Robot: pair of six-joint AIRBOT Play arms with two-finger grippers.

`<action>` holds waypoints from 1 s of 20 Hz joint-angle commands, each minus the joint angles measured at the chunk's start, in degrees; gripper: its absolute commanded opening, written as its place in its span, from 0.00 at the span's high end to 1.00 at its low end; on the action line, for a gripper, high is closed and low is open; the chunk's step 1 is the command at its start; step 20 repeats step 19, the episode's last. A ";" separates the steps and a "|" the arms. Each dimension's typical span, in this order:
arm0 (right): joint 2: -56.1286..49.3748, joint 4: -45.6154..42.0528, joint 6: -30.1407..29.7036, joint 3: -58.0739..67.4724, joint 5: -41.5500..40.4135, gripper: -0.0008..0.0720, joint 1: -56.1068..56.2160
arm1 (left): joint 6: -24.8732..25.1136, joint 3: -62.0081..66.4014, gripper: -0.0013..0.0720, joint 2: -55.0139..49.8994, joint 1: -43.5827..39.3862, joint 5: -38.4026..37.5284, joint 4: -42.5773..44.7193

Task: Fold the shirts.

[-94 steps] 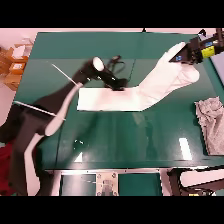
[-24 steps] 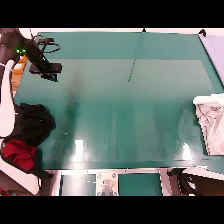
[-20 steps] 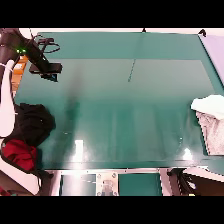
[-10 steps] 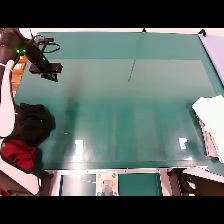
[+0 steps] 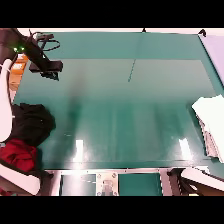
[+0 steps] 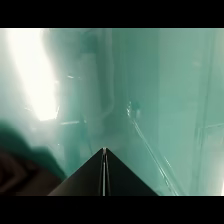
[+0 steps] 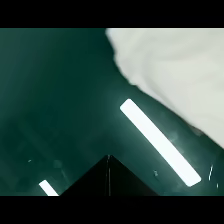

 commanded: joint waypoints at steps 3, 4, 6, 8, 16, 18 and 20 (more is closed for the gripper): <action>9.03 1.90 -7.28 -13.62 -8.61 0.97 19.28 | -3.13 -16.81 0.96 12.94 -6.91 6.14 -0.09; 11.54 1.90 -8.13 -18.47 -9.77 0.97 22.38 | -4.59 -22.88 0.96 16.76 -8.85 8.28 -0.13; 16.06 1.99 -8.55 -27.19 -12.00 0.97 28.17 | -7.32 -34.77 0.96 24.04 -12.74 12.35 -0.15; 19.06 1.99 -8.55 -33.14 -14.97 0.97 33.31 | -10.56 -44.15 0.96 29.79 -16.04 15.34 -0.15; 19.50 2.05 -8.46 -35.98 -16.06 0.97 41.05 | -11.93 -50.56 0.96 33.44 -17.88 17.75 -0.15; 19.50 2.08 -8.46 -35.98 -16.06 0.97 41.05 | -11.96 -50.56 0.96 33.44 -17.88 18.23 -0.15; 19.50 2.08 -8.46 -35.98 -16.06 0.97 41.05 | -11.96 -50.56 0.96 33.44 -17.86 18.21 -0.15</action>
